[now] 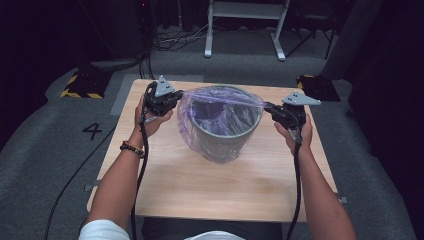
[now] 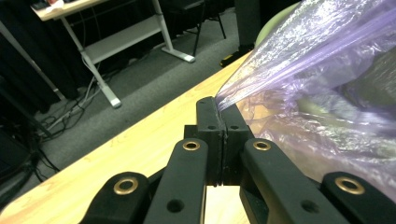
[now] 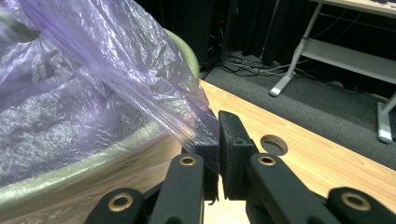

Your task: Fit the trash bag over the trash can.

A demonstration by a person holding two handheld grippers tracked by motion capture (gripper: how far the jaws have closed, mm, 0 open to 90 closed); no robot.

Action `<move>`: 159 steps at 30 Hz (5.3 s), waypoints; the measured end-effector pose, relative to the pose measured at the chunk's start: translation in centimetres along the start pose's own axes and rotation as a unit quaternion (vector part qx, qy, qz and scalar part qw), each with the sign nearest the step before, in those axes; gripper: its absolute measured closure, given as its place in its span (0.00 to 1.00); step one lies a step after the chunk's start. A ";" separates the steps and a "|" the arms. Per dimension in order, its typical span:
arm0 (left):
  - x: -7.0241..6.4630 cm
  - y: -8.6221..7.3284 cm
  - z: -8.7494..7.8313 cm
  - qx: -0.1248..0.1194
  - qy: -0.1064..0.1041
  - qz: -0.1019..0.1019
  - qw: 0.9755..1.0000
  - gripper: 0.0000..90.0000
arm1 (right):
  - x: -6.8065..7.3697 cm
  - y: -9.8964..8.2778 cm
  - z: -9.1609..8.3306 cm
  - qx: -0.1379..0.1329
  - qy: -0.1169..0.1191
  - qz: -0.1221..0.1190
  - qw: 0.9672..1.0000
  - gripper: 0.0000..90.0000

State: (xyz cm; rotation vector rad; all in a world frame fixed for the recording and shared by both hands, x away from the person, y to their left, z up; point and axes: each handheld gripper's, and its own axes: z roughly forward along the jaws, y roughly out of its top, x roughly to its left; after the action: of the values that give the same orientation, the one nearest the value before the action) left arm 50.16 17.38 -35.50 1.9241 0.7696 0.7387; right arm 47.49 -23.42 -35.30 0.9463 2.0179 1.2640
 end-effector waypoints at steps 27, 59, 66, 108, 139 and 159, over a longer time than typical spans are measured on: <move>-1.1 -4.1 4.8 0.015 -0.065 -0.059 0.996 1.00 | -1.6 -2.2 4.6 -0.005 0.065 0.033 0.997 0.94; -1.7 -5.4 7.3 0.057 -0.093 -0.084 0.990 1.00 | -1.7 -3.6 6.1 0.050 0.075 0.050 0.995 1.00; -1.6 -5.6 7.5 0.081 -0.101 -0.093 0.987 0.99 | -1.8 -4.3 6.5 0.082 0.089 0.065 0.990 0.99; -5.5 -9.3 -4.1 0.014 -0.090 0.005 0.996 0.28 | 3.8 -8.0 -0.9 0.003 0.095 -0.111 0.989 0.25; -9.7 -8.4 -1.0 0.045 -0.171 0.108 0.978 1.00 | 4.2 -9.3 -0.8 0.019 0.108 -0.127 0.986 1.00; -8.4 -10.6 0.0 0.085 -0.151 0.061 0.983 0.79 | 2.1 -12.0 1.3 0.100 0.115 -0.065 0.986 1.00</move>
State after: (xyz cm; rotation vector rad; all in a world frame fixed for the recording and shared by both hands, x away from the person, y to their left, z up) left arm 42.59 15.17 -46.55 2.1905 0.5444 0.4474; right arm 44.08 -24.73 -47.02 0.7713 2.3823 1.1601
